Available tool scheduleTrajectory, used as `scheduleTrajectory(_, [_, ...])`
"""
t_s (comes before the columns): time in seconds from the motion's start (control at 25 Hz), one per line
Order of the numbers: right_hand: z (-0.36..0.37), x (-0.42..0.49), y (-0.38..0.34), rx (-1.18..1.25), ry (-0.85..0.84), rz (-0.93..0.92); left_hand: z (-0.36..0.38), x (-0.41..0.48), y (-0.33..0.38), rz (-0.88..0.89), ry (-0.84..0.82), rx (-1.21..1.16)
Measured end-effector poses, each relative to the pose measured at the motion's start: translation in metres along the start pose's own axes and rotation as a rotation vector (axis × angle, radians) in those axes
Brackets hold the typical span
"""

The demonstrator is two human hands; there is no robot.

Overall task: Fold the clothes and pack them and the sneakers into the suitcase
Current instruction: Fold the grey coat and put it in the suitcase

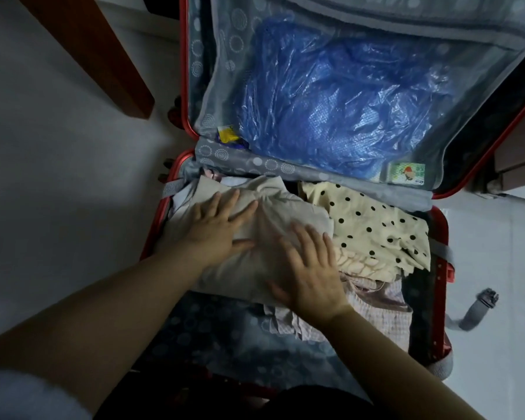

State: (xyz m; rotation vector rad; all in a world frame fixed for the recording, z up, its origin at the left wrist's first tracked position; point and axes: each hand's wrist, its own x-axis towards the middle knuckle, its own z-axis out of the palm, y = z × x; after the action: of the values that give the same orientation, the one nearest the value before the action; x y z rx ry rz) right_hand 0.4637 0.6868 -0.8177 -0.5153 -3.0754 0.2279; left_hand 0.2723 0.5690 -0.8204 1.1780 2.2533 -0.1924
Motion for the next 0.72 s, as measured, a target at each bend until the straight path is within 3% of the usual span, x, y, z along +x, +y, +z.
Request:
scheduleTrajectory(0.12, [0.019, 0.012, 0.002, -0.125, -0.326, 0.033, 0.002, 0.013, -0.001, -0.007, -0.038, -0.001])
scheduleTrajectory(0.2, [0.023, 0.024, 0.007, -0.062, -0.524, 0.072, 0.001, 0.023, -0.003, -0.018, -0.089, -0.011])
scheduleTrajectory(0.32, [0.001, 0.044, 0.006, -0.095, -0.727, 0.093, -0.025, 0.029, 0.000, -0.032, -0.257, 0.087])
scheduleTrajectory(0.4, [-0.033, 0.049, -0.005, -0.055, -0.837, 0.106, -0.053, 0.002, 0.010, -0.046, -0.271, 0.191])
scheduleTrajectory(0.56, [-0.150, 0.027, -0.036, 0.021, -0.868, 0.143, -0.119, -0.114, 0.027, 0.046, -0.122, 0.170])
scheduleTrajectory(0.72, [-0.289, -0.021, -0.062, 0.246, -0.898, 0.320, -0.204, -0.256, 0.031, -0.122, -0.102, -0.087])
